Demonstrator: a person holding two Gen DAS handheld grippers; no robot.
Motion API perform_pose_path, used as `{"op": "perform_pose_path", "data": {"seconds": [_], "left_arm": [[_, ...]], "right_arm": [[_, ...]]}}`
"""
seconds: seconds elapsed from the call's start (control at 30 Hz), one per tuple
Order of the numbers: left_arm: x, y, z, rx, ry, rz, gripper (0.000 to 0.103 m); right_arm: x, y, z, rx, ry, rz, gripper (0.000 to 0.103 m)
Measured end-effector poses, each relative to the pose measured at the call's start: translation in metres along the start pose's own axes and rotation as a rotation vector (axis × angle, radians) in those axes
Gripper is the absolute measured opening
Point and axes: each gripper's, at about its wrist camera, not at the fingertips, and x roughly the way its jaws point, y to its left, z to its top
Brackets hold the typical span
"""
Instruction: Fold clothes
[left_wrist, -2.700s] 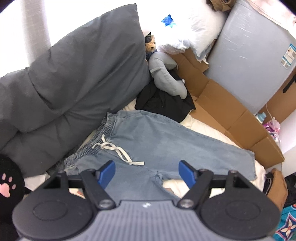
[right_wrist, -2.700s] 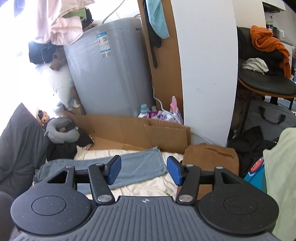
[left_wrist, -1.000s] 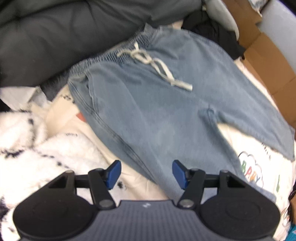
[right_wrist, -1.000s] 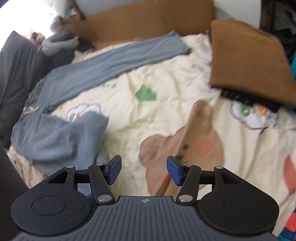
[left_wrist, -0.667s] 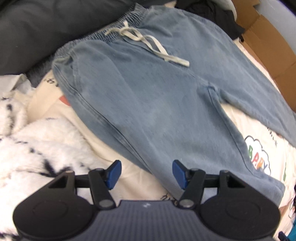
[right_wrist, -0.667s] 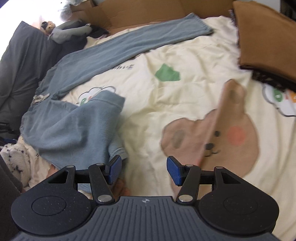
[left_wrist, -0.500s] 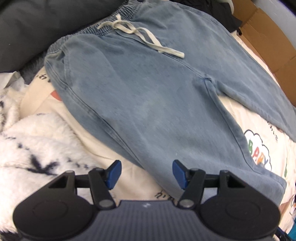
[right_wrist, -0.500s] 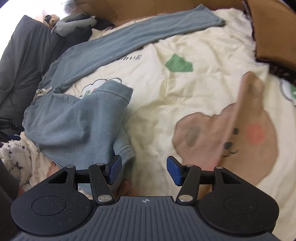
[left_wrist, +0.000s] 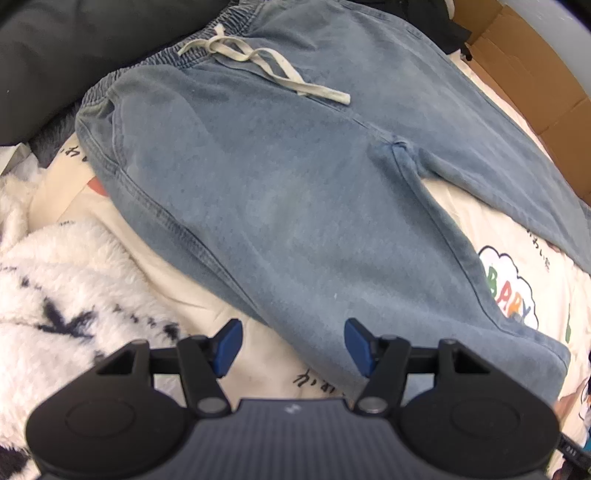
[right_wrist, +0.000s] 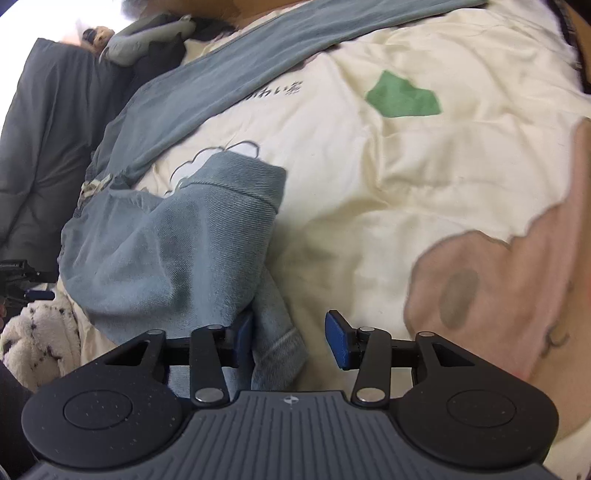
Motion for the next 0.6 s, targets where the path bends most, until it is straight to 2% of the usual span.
{"op": "perform_pose_path", "data": {"seconds": [0.17,0.2,0.23,0.27,0.3,0.47,0.6], "left_arm": [[0.003,-0.001,-0.003,-0.029,0.004,-0.011,0.064],[0.003,-0.002,-0.003,-0.024,0.003,-0.013,0.064],[0.003,-0.003,-0.003,-0.018,0.003,-0.014,0.064],[0.003,-0.004,-0.003,-0.010,0.001,-0.015,0.064],[0.002,-0.005,-0.003,0.000,-0.002,-0.014,0.064],[0.001,-0.009,-0.001,0.022,-0.017,-0.024,0.064],[0.002,-0.010,-0.002,0.013,-0.023,-0.037,0.064]], "right_arm": [[0.017,0.010,0.006,-0.022,0.058,0.022,0.038],[0.019,0.013,0.006,-0.032,0.071,0.022,0.034],[0.019,0.017,0.005,-0.055,0.071,0.008,0.020],[0.017,0.021,0.005,-0.079,0.064,-0.019,0.012],[0.014,0.025,0.004,-0.098,0.058,-0.041,0.011],[-0.015,0.032,0.006,-0.098,0.031,-0.037,0.009],[-0.049,0.033,0.010,-0.060,-0.012,-0.046,0.009]]}}
